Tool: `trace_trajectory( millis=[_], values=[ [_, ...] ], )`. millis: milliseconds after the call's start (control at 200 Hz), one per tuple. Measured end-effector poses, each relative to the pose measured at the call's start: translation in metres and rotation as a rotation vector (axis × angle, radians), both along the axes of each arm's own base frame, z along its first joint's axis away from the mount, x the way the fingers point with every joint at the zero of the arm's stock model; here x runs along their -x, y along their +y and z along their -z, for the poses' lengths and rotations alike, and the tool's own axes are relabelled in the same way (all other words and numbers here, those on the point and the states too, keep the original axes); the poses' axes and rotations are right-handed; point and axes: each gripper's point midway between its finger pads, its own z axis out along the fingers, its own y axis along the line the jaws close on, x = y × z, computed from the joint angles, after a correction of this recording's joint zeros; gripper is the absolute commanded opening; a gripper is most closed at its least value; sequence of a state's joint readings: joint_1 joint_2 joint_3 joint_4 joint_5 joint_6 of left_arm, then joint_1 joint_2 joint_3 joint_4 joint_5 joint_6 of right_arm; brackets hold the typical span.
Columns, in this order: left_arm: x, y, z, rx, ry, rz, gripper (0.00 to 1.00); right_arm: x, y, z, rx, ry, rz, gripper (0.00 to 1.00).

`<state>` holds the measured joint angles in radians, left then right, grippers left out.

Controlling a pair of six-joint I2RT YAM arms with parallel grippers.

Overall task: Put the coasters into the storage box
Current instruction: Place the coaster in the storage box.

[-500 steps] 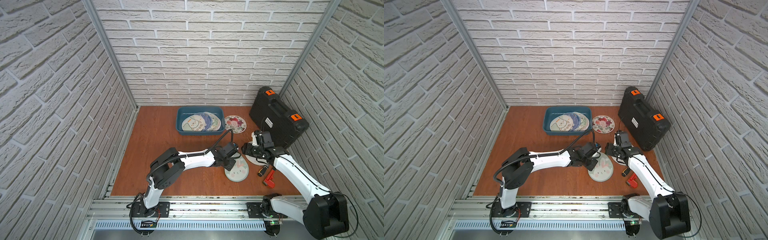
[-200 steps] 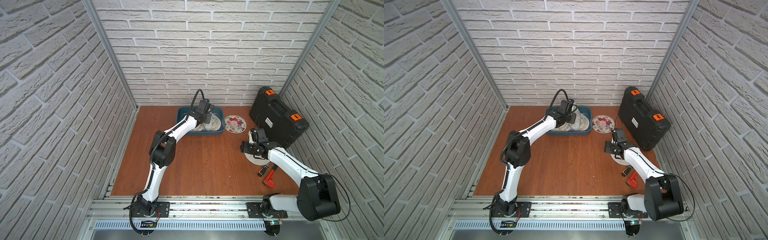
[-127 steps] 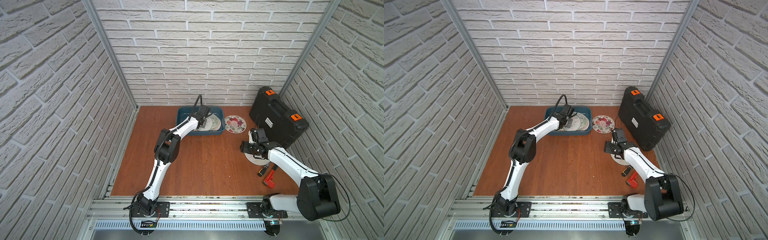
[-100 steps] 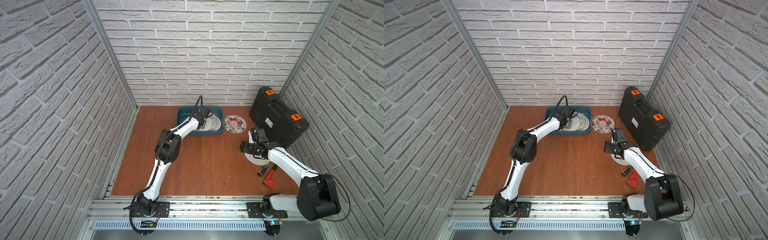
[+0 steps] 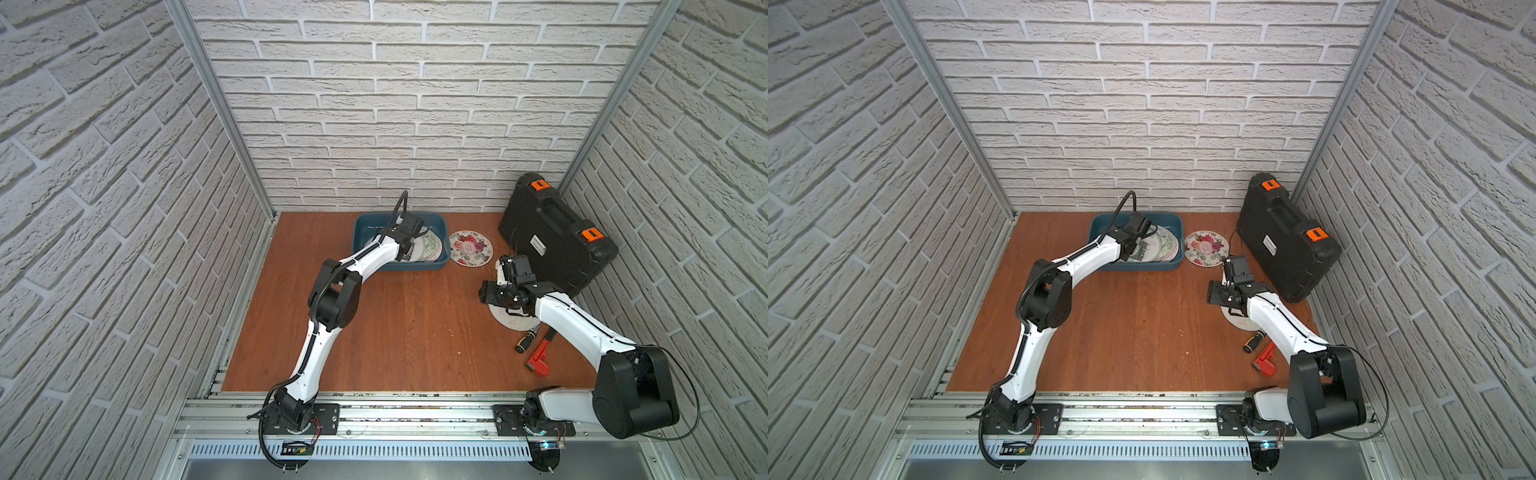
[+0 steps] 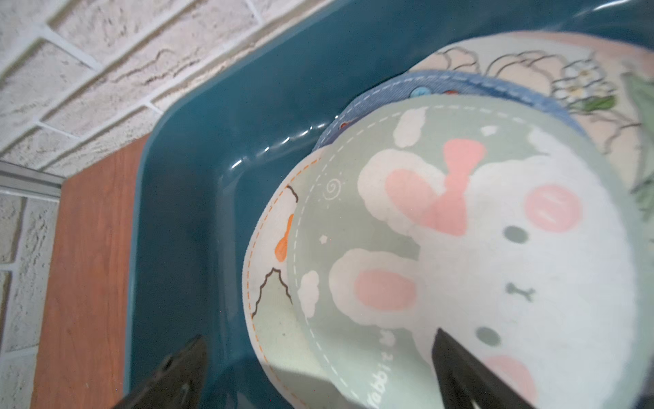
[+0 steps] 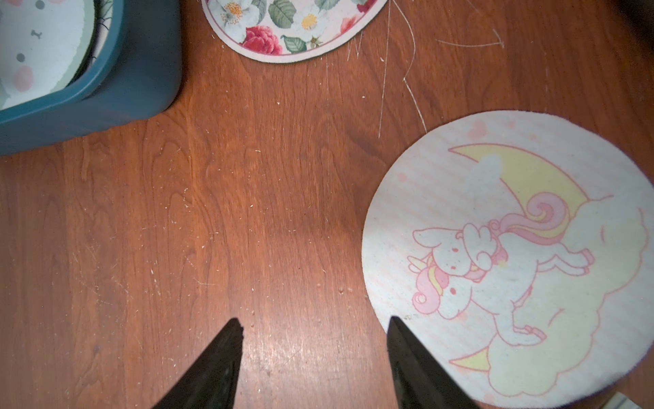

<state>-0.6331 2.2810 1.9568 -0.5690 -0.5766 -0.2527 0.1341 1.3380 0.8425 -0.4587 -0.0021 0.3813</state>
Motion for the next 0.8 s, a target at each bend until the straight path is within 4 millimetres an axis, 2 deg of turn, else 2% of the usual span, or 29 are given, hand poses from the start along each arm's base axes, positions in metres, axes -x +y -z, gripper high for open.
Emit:
trace_trajectory(
  millis=[100,190,275,380,520,670,800],
  values=[
    [0.024,-0.028,-0.022,0.024,-0.030,0.075,0.98,-0.002,0.000,-0.003,-0.002,-0.007,0.000,0.66],
    [0.052,-0.065,-0.041,0.088,-0.052,0.171,0.98,-0.003,0.000,-0.005,-0.002,-0.012,0.000,0.66],
    [0.075,-0.100,-0.051,0.157,-0.057,0.256,0.98,-0.005,0.000,-0.006,-0.001,-0.014,0.001,0.66],
    [0.106,-0.141,-0.047,0.231,-0.025,0.359,0.98,-0.007,-0.002,-0.006,0.000,-0.009,0.008,0.66],
    [0.139,-0.176,-0.040,0.297,0.035,0.456,0.98,-0.003,-0.013,-0.003,0.007,0.015,0.042,0.66],
    [0.161,-0.204,-0.035,0.367,0.072,0.524,0.98,0.001,-0.040,0.000,0.006,0.040,0.127,0.66],
    [0.172,-0.223,-0.018,0.423,0.120,0.559,0.98,0.006,-0.067,0.001,0.004,0.051,0.211,0.67]
  ],
)
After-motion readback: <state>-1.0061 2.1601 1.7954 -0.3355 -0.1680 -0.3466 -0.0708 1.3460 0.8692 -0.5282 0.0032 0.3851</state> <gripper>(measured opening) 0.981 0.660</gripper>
